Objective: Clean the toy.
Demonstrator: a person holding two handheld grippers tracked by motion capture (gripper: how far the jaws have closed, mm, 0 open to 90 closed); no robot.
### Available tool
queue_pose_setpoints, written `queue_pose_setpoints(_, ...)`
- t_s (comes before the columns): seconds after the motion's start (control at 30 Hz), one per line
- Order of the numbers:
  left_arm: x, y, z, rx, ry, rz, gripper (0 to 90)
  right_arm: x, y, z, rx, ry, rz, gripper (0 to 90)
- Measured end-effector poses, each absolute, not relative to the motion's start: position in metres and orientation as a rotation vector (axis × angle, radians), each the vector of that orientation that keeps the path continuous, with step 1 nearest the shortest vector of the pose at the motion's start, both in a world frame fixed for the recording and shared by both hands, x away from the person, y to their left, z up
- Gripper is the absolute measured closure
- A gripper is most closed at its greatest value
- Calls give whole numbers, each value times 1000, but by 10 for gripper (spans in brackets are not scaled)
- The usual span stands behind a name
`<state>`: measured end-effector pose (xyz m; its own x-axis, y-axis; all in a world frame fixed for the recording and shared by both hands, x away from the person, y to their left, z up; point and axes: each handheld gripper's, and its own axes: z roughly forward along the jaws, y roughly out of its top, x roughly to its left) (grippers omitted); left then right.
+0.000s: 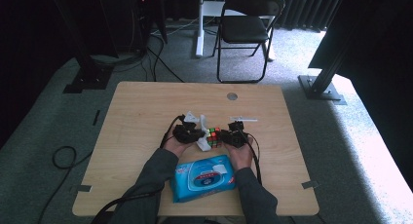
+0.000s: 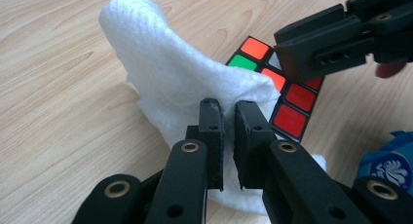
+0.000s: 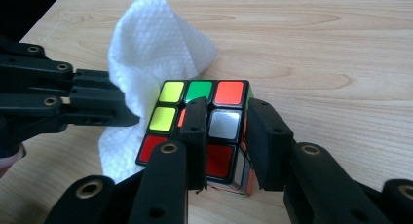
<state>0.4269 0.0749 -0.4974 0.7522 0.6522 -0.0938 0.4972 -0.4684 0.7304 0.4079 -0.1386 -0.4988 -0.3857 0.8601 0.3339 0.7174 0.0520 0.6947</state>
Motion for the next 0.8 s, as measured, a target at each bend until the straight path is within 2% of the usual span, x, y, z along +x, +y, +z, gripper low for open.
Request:
queue_pose_setpoints(0.4, 433, 71, -497, 2160, 891, 289, 831, 407, -139, -500, 1628, 2144, 1252, 697)
queue_pose_setpoints(0.8, 440, 73, -503, 2151, 922, 259, 831, 406, -139, -500, 1627, 2134, 1258, 697)
